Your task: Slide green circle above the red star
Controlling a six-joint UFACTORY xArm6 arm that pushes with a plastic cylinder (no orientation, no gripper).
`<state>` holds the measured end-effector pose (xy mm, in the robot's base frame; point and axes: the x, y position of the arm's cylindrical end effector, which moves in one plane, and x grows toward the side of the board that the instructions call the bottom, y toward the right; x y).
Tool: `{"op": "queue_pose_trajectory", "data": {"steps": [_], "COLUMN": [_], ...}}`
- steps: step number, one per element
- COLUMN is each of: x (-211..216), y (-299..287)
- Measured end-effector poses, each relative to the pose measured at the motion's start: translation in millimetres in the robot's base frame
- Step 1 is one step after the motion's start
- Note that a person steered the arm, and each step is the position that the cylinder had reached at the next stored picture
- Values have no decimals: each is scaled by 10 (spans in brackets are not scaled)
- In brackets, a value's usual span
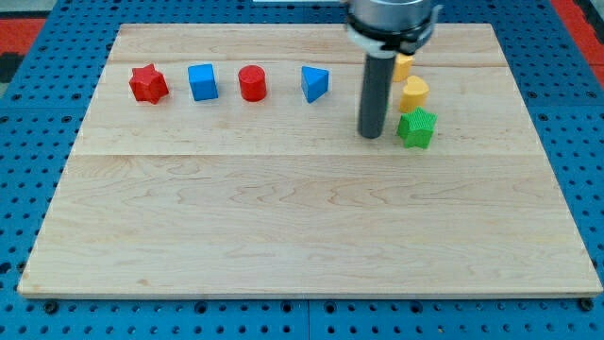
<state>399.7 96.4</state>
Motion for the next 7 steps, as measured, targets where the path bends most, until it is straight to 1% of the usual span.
{"op": "queue_pose_trajectory", "data": {"steps": [1,2,3,4,5,6,7], "x": [-235,-180,-249,-560,-729,-1034,-1118], "y": [-18,374,338,-29,-308,-405,-436]}}
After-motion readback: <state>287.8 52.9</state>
